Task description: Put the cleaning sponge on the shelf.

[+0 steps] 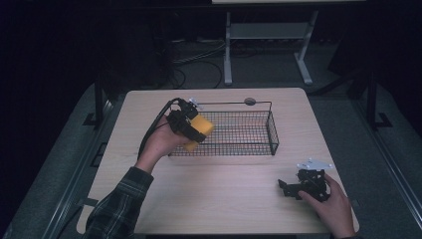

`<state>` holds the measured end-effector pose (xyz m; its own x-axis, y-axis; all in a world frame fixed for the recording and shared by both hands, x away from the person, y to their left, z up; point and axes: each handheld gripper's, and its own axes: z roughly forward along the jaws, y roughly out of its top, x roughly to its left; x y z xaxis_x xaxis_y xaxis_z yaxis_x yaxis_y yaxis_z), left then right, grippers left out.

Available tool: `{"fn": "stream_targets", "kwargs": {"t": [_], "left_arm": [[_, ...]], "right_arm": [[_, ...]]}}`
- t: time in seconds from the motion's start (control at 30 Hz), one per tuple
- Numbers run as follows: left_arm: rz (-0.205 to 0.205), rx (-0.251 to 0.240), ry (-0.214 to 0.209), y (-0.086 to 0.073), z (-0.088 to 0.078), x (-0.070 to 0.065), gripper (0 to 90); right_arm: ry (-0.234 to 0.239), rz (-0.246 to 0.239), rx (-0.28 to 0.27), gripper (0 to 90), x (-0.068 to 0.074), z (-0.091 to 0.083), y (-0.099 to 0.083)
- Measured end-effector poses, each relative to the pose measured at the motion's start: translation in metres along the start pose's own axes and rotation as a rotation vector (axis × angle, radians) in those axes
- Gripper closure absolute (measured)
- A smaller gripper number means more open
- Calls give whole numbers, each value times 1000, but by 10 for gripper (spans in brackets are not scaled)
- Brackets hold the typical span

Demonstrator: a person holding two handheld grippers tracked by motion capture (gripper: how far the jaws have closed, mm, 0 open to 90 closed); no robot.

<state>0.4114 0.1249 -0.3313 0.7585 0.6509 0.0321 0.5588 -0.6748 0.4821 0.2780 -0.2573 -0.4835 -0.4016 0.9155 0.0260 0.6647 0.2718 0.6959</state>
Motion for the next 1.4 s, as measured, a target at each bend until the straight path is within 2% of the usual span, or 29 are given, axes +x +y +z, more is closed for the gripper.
{"fn": "stream_targets", "kwargs": {"t": [0.6,1.1,1.4], "left_arm": [[-79,-5,45,3,12,33,223],[-115,15,54,0,38,53,222],[-124,32,42,-3,56,57,222]], "right_arm": [[0,1,0,0,0,0,0],[0,0,0,0,0,0,0],[0,0,0,0,0,0,0]]}}
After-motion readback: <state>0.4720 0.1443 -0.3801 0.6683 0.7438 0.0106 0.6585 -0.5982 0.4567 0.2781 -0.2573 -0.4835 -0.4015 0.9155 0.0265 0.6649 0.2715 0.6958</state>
